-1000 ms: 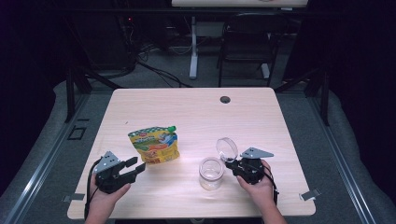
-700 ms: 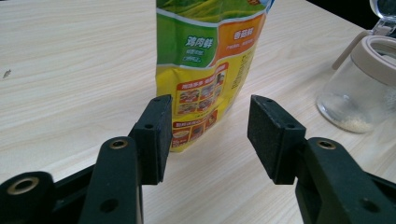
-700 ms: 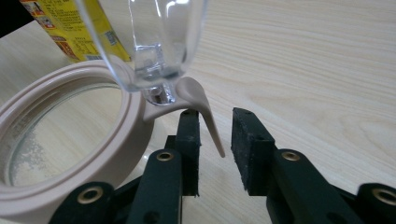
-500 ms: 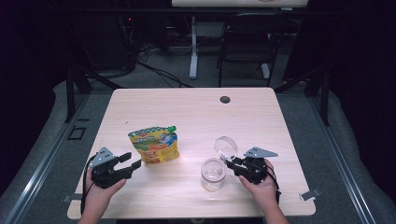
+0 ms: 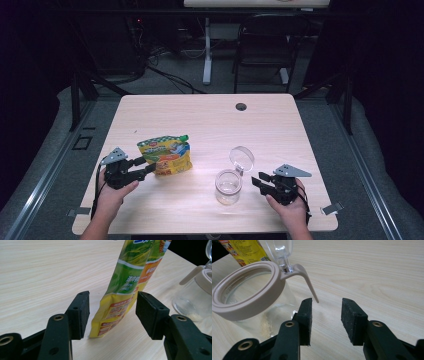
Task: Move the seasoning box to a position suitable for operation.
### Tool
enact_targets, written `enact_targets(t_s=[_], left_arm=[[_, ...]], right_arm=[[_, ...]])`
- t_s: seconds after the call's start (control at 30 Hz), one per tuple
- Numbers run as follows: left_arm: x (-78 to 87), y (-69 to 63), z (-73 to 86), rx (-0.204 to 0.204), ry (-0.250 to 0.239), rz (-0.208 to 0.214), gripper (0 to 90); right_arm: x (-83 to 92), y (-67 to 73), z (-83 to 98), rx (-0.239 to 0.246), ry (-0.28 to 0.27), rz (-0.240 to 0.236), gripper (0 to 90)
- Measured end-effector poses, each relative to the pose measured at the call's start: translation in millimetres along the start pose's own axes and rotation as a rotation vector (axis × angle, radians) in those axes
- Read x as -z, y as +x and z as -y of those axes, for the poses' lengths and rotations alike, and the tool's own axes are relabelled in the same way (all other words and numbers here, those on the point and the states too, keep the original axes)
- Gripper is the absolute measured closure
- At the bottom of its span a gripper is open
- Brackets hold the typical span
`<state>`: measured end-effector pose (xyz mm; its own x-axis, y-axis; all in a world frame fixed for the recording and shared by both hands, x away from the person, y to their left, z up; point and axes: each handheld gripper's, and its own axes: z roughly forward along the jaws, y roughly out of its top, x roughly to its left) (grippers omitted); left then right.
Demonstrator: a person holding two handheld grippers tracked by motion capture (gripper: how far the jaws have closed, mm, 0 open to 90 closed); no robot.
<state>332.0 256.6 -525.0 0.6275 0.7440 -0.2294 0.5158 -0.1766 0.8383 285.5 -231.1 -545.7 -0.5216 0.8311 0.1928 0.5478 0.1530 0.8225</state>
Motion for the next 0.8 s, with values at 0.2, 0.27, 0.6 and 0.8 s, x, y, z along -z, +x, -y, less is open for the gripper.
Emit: enact_targets(t_s=[0.2, 0.27, 0.6, 0.8], left_arm=[[-6.3, -0.2, -3.6, -0.010, 0.015, 0.011, 46.8], [-8.5, -1.0, -4.3, -0.008, 0.012, 0.022, 48.0], [-7.7, -8.7, -4.1, 0.008, 0.018, 0.037, 57.8], [-7.1, -17.8, -2.7, -0.002, 0.024, 0.046, 62.9]], right_arm=[[4.1, -0.2, 3.5, 0.004, 0.001, 0.019, 60.8], [5.7, -0.9, 4.3, 0.003, 0.004, 0.027, 60.6], [7.7, -2.0, 4.8, -0.005, -0.007, 0.036, 59.6], [3.7, -0.6, 3.9, 0.004, 0.002, 0.029, 59.7]])
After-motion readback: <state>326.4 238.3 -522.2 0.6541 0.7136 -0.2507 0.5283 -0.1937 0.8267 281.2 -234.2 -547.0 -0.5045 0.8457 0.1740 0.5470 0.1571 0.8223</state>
